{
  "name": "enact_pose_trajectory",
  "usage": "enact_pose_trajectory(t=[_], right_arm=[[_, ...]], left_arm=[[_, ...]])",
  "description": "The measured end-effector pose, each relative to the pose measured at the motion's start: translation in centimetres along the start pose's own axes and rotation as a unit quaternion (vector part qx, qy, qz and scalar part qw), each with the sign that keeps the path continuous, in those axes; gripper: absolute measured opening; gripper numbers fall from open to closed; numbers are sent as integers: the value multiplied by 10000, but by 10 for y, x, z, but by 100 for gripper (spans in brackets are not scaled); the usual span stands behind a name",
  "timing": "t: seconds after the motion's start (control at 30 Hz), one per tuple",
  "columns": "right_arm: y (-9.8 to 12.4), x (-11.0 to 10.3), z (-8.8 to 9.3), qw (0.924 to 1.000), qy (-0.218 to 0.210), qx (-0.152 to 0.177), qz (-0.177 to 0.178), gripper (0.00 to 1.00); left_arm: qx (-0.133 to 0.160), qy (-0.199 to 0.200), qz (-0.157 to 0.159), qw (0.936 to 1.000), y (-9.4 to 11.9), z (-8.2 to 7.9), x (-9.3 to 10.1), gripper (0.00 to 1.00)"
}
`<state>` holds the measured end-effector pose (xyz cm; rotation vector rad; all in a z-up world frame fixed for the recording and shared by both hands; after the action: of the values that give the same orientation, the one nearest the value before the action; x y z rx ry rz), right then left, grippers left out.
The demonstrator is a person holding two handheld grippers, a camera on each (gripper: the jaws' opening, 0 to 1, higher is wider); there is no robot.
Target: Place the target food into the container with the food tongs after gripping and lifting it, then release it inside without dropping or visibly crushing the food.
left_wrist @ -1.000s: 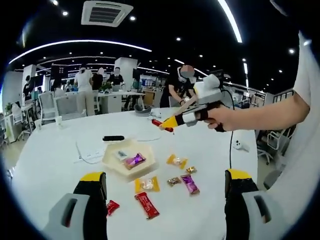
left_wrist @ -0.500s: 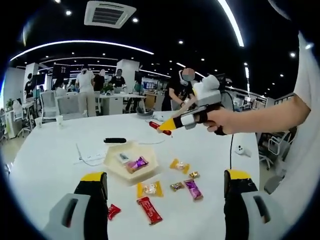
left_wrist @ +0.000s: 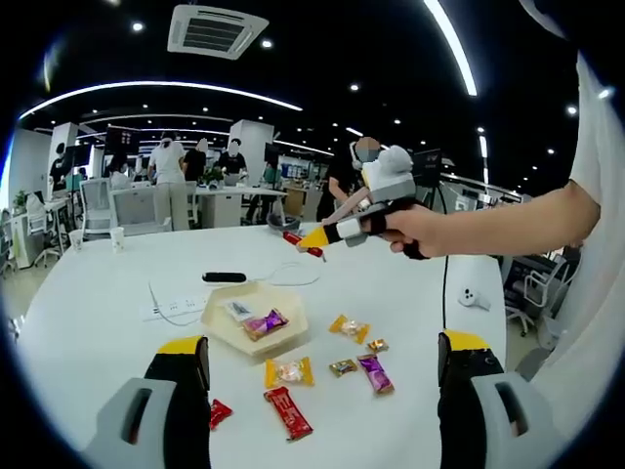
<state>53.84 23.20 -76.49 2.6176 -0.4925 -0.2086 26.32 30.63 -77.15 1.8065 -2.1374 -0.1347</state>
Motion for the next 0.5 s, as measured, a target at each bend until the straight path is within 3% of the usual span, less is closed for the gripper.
enact_pose_trajectory(t=[0.5], right_arm=[[-13, 11, -5, 9997, 35, -86, 217, 22]], left_arm=[[-34, 33, -60, 10000, -1, 2, -11, 98]])
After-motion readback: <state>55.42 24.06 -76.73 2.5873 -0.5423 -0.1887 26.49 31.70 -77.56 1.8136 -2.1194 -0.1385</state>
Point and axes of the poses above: the point that each gripper's makers call its tool centre point, and the gripper's own axes: y roughly backward along the fingers, x roughly to its right, z roughly out of its underside, the point moved 7 cm from there along y, roughly backward along the fingers, and after that the axes turned 1 degree about y, right-handed, at the moved point
